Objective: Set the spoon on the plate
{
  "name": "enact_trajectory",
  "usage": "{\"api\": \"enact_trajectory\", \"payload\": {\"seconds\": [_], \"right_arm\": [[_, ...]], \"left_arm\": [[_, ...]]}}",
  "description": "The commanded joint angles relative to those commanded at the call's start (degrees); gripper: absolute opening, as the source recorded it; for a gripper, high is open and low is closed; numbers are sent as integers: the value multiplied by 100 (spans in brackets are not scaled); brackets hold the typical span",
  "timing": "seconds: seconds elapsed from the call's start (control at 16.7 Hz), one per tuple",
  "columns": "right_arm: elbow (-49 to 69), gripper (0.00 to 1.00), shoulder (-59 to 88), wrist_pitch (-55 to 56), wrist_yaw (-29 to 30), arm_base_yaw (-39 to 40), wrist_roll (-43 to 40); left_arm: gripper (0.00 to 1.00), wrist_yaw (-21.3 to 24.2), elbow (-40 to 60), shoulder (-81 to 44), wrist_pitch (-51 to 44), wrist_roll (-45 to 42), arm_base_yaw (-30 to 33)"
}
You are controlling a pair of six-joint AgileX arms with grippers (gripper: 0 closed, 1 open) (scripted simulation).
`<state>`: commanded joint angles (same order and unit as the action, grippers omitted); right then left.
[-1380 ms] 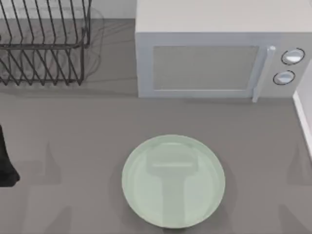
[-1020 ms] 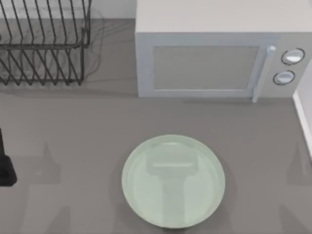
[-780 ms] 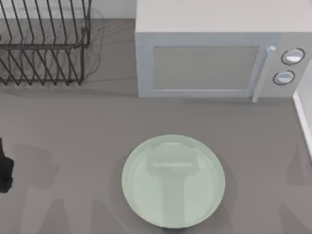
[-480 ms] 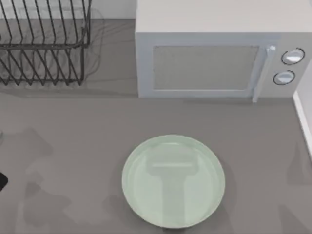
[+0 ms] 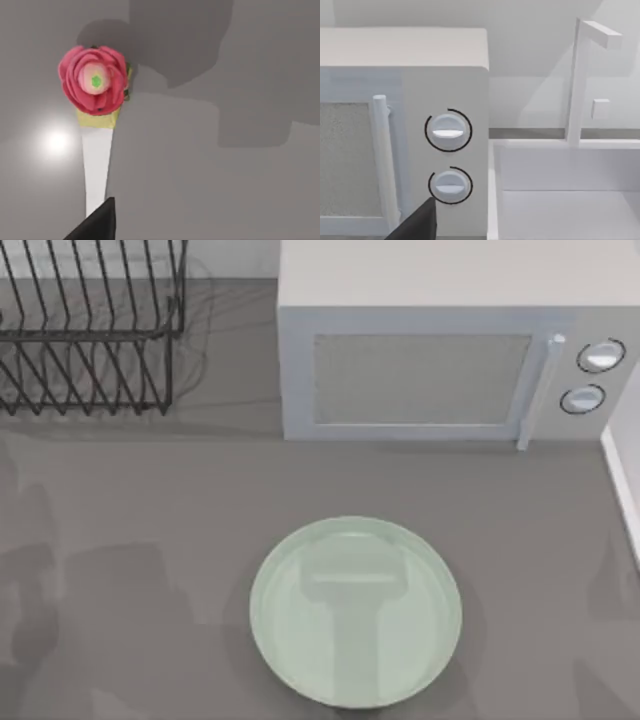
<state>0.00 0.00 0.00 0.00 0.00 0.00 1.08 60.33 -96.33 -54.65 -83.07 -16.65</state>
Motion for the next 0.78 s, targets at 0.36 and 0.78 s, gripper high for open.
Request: {"api": "enact_trajectory", "payload": {"seconds": [0.36,0.78], "right_arm": [[0,100,0,0,0,0,0],[0,100,0,0,0,0,0]], "left_arm": [[100,-65,1633,-971,-691,-1086,-551],[100,-69,1747,-973,-699,-1126,-576]]}}
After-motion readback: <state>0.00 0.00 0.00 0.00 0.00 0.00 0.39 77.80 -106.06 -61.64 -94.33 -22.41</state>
